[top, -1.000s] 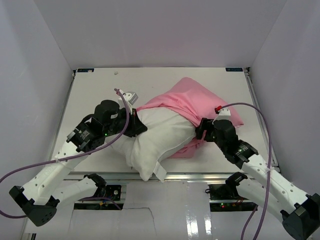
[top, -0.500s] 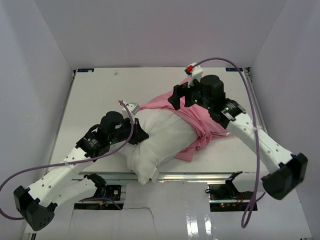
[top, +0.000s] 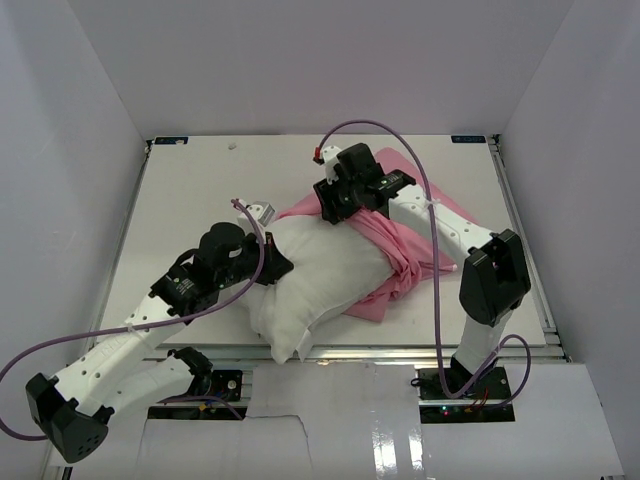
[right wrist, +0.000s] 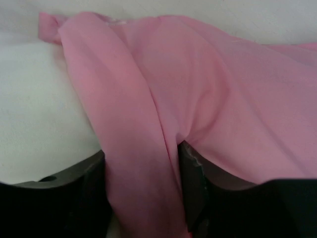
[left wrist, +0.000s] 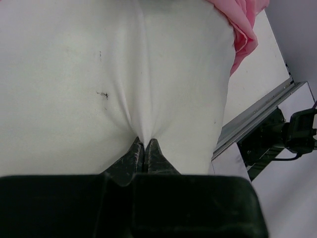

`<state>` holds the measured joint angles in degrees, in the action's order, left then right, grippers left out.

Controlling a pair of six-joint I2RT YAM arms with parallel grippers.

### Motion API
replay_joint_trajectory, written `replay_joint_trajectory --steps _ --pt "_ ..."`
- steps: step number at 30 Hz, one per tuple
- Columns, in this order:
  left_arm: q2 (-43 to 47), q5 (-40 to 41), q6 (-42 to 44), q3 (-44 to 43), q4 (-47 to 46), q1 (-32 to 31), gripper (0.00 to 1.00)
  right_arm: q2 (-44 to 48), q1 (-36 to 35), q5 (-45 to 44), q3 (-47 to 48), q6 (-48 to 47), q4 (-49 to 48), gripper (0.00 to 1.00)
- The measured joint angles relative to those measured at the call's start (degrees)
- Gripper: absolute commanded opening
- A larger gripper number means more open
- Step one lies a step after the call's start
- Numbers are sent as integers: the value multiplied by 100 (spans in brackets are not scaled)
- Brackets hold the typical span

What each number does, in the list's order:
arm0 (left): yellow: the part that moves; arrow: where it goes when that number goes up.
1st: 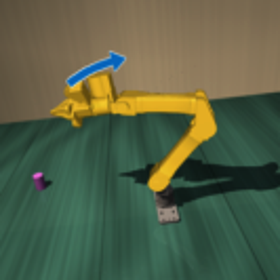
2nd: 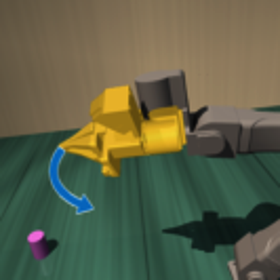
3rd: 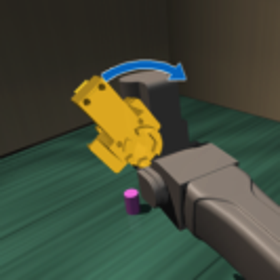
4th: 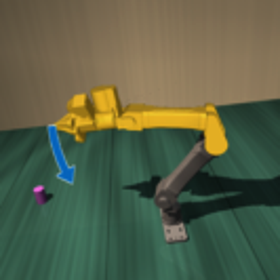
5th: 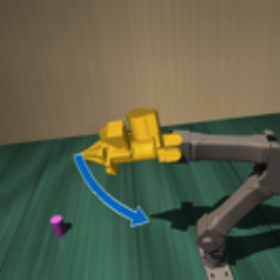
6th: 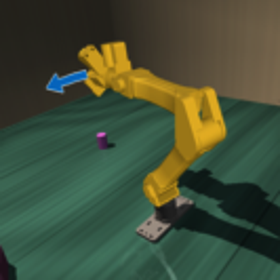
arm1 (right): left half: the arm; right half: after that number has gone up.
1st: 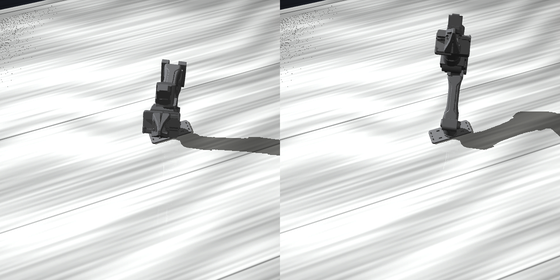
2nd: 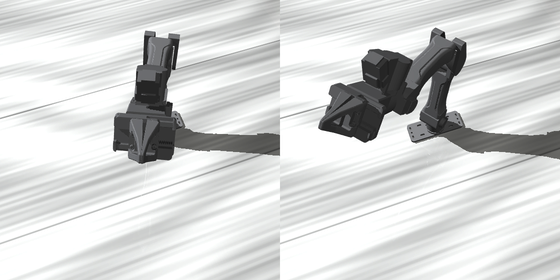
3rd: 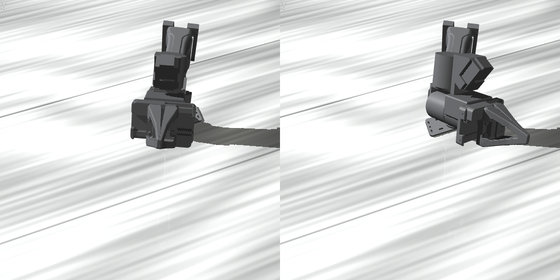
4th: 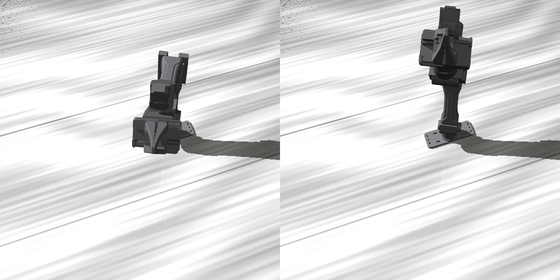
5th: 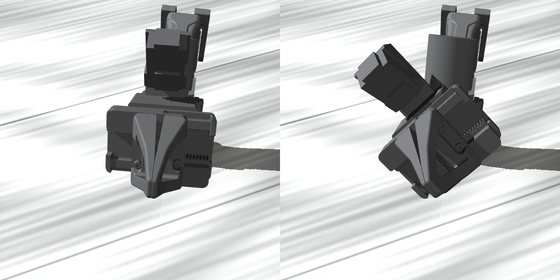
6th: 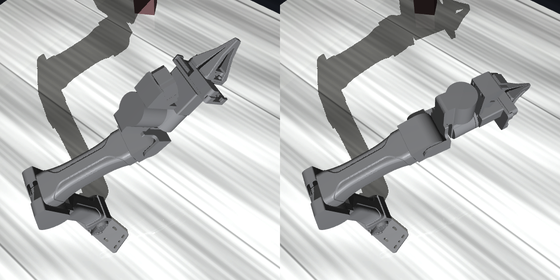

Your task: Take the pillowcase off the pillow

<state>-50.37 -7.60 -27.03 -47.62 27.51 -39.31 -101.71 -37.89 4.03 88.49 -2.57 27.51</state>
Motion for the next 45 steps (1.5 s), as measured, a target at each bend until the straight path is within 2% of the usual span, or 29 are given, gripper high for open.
replay_joint_trajectory --steps 1,5,9,15,23,24,25,27,28,31,37,45 --pt "0 79 0 -57 42 0 0 -116 7 -4 153 -11 70 9" --pt "-4 404 -2 -402 264 9 0 -476 74 -201 643 20 179 8" --pt "107 850 -83 -800 584 11 0 -780 352 -861 1029 9 240 8" --pt "376 1478 -260 -1062 837 11 0 -859 949 -1513 1071 221 214 8" --pt "951 2103 -492 -1060 1239 -11 0 -859 1596 -1349 1016 750 260 8" --pt "999 2109 -505 -1051 1224 -17 0 -859 1639 -1226 1012 802 280 10" --pt "1023 2107 -533 -1025 1187 -20 0 -859 1663 -1071 1005 824 280 25" --pt "1029 2109 -564 -935 1126 -17 0 -855 1683 -835 979 828 227 44" --pt "1019 2105 -577 -883 1102 -17 0 -817 1687 -776 925 804 168 63" --pt "977 2063 -610 -632 988 -15 0 -579 1670 -682 708 686 122 75" --pt "597 2022 -647 -487 780 -15 0 809 1486 -374 96 632 -11 82" --pt "-15 1976 -643 -776 671 -7 0 3908 1414 334 -2225 737 -876 82"
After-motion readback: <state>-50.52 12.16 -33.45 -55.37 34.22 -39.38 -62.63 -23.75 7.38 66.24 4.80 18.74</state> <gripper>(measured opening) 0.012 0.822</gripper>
